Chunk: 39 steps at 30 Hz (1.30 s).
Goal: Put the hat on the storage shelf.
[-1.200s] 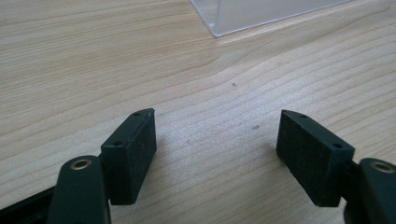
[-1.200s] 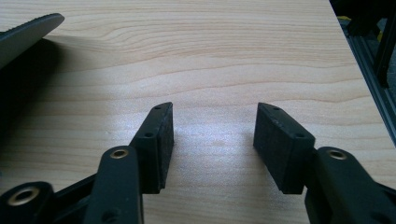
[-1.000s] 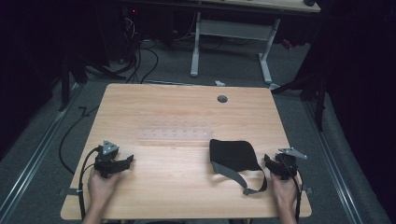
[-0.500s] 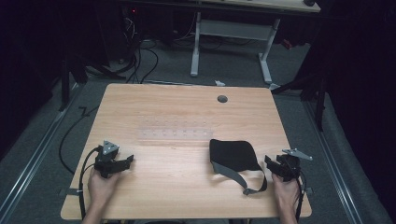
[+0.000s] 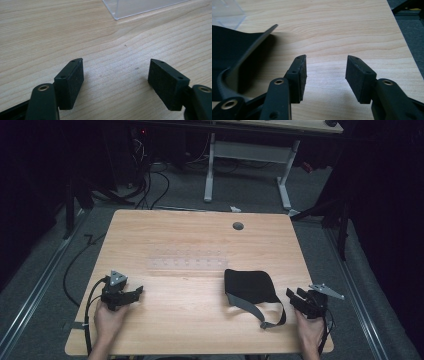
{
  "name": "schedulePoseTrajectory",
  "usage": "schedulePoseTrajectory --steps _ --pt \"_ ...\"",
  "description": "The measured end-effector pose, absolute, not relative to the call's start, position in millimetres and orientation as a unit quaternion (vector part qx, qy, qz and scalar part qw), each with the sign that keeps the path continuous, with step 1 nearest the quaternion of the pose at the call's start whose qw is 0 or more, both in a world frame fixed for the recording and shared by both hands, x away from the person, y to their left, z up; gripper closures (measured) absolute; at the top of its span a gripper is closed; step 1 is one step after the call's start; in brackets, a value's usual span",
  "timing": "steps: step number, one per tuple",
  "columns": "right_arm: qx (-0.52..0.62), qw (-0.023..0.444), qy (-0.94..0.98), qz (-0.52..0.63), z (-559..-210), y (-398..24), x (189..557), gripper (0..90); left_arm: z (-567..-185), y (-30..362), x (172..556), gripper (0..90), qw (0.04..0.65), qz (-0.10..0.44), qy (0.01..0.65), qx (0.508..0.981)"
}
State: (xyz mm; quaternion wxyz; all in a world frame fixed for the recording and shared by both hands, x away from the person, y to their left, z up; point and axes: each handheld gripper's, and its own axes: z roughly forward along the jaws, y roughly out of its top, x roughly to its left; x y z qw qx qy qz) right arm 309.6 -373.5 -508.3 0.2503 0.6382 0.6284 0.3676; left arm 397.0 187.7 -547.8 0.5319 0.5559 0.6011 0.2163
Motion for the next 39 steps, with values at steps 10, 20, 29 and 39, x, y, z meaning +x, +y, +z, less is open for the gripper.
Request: schedulePoseTrajectory --steps 10,20,29,39 --pt "0.603 0.262 0.628 0.415 -494.4 -362.1 280.9 56.3 -547.6 187.6 397.0 29.3 0.532 0.216 0.602 0.555" --pt "0.576 0.239 0.648 0.437 -482.9 -344.7 270.0 55.6 -547.6 187.6 397.1 29.6 0.532 0.216 0.602 0.555" --pt "0.569 0.218 0.663 0.434 -489.0 -327.1 289.8 51.3 -547.7 187.4 397.2 29.7 0.533 0.217 0.602 0.553" --pt "0.574 0.202 0.672 0.423 -496.8 -319.8 307.7 51.1 -547.7 187.3 397.3 29.7 0.533 0.218 0.603 0.553"
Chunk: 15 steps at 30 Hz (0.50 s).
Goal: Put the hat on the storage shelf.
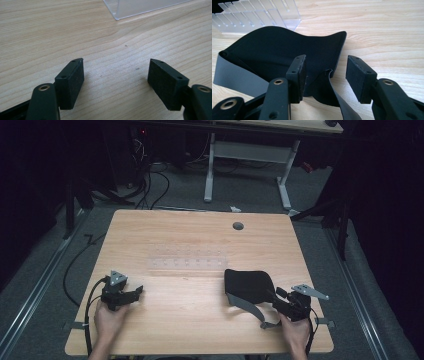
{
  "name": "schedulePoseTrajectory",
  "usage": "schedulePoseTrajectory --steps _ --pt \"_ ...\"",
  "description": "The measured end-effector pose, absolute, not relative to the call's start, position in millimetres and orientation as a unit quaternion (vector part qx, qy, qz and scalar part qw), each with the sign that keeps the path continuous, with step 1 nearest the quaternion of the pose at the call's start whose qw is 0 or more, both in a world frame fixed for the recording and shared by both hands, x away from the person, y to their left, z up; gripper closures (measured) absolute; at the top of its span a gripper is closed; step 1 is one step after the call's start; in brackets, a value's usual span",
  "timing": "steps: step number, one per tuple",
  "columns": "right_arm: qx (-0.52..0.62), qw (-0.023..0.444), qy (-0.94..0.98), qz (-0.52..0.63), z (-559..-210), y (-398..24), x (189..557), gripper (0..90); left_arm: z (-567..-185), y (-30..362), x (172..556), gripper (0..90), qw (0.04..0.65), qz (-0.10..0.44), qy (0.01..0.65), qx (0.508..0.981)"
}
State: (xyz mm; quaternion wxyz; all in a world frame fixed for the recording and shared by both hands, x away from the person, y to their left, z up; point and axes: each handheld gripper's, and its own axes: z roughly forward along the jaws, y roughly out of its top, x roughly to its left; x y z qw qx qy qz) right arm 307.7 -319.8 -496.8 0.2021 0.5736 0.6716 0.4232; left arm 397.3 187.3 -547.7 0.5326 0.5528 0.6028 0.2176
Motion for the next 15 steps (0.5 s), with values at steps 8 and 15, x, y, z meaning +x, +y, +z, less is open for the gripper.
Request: schedulePoseTrajectory --steps 8,15 --pt "0.572 0.192 0.679 0.418 -501.9 -316.7 315.2 50.8 -548.0 186.9 397.3 29.5 0.532 0.220 0.602 0.553" --pt "0.574 0.179 0.685 0.412 -508.1 -313.9 322.7 51.3 -548.0 186.9 397.4 29.5 0.532 0.220 0.602 0.553"
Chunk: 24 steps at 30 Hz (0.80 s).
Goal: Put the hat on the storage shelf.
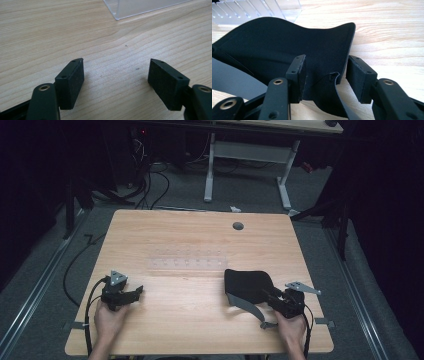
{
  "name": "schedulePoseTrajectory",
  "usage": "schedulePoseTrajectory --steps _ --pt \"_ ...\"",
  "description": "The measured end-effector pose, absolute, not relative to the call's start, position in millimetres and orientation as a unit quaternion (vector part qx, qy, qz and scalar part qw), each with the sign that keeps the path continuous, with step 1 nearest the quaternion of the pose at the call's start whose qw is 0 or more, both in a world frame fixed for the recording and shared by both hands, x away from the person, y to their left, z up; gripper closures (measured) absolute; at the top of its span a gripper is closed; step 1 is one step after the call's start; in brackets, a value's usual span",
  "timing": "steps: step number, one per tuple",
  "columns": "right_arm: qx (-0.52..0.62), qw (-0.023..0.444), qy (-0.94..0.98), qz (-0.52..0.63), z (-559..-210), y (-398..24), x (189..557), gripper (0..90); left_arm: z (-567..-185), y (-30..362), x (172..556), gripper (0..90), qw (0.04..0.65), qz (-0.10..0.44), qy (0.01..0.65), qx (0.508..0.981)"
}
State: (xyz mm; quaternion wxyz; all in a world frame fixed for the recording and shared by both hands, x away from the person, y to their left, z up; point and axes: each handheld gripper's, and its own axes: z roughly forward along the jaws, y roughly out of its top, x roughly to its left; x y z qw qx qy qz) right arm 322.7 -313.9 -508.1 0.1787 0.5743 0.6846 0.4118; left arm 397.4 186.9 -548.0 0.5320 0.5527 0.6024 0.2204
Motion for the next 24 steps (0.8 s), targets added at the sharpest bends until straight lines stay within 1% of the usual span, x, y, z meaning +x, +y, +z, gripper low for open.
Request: schedulePoseTrajectory --steps 4,5,6,12,13,21,24 --pt "0.568 0.168 0.692 0.412 -510.8 -312.6 326.0 57.9 -548.0 186.8 397.4 29.5 0.532 0.220 0.603 0.553" --pt "0.568 0.168 0.692 0.412 -510.8 -312.6 326.0 57.9 -548.0 186.8 397.4 29.5 0.532 0.220 0.603 0.553" --pt "0.565 0.164 0.694 0.415 -511.7 -312.5 326.7 60.7 -548.0 186.8 397.3 29.5 0.532 0.220 0.603 0.553" --pt "0.557 0.153 0.702 0.417 -515.0 -311.6 327.2 66.6 -547.8 186.9 397.3 29.3 0.532 0.219 0.603 0.553" --pt "0.558 0.147 0.703 0.416 -516.6 -311.9 326.8 69.4 -548.0 186.8 397.3 29.3 0.532 0.220 0.602 0.553" --pt "0.537 0.142 0.715 0.424 -517.1 -309.1 325.3 78.9 -548.0 186.7 397.2 29.1 0.532 0.220 0.602 0.553" --pt "0.535 0.138 0.715 0.428 -516.4 -308.9 324.6 80.9 -547.8 186.4 396.6 30.6 0.533 0.218 0.599 0.556"
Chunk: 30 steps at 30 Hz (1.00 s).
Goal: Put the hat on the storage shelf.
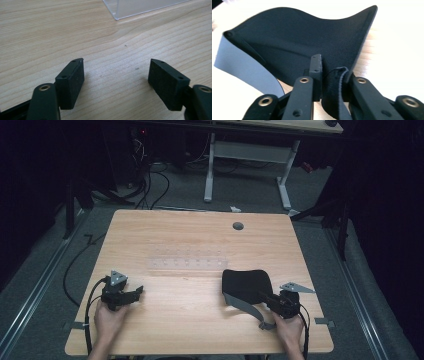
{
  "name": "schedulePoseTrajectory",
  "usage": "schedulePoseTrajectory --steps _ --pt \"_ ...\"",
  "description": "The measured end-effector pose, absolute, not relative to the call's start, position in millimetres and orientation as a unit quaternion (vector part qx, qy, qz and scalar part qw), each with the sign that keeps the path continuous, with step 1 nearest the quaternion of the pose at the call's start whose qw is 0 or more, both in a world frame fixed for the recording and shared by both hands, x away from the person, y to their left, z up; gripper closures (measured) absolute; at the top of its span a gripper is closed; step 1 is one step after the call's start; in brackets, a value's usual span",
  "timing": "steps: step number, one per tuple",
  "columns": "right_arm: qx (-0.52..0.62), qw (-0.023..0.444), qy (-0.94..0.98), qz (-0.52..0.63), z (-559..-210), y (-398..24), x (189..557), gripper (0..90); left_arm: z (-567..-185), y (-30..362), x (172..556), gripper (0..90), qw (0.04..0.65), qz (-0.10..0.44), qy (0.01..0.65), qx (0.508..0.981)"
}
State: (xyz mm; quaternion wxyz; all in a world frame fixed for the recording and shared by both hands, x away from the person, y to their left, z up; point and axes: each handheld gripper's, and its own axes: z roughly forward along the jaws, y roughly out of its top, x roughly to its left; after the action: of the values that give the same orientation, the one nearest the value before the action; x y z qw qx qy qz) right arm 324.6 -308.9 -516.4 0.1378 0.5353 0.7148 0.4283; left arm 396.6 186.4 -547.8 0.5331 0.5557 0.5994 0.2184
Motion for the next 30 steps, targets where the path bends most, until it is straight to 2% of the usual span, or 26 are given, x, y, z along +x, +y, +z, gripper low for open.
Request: schedulePoseTrajectory --steps 9,24,30 --pt "0.531 0.125 0.708 0.449 -514.8 -309.9 323.0 84.9 -547.7 186.5 396.9 31.2 0.534 0.217 0.600 0.554" --pt "0.530 0.114 0.699 0.466 -508.5 -313.9 318.0 85.6 -548.4 183.6 396.7 21.3 0.529 0.209 0.593 0.570" --pt "0.533 0.110 0.692 0.474 -504.8 -317.3 314.7 85.7 -547.3 184.9 395.5 20.5 0.538 0.196 0.592 0.567"
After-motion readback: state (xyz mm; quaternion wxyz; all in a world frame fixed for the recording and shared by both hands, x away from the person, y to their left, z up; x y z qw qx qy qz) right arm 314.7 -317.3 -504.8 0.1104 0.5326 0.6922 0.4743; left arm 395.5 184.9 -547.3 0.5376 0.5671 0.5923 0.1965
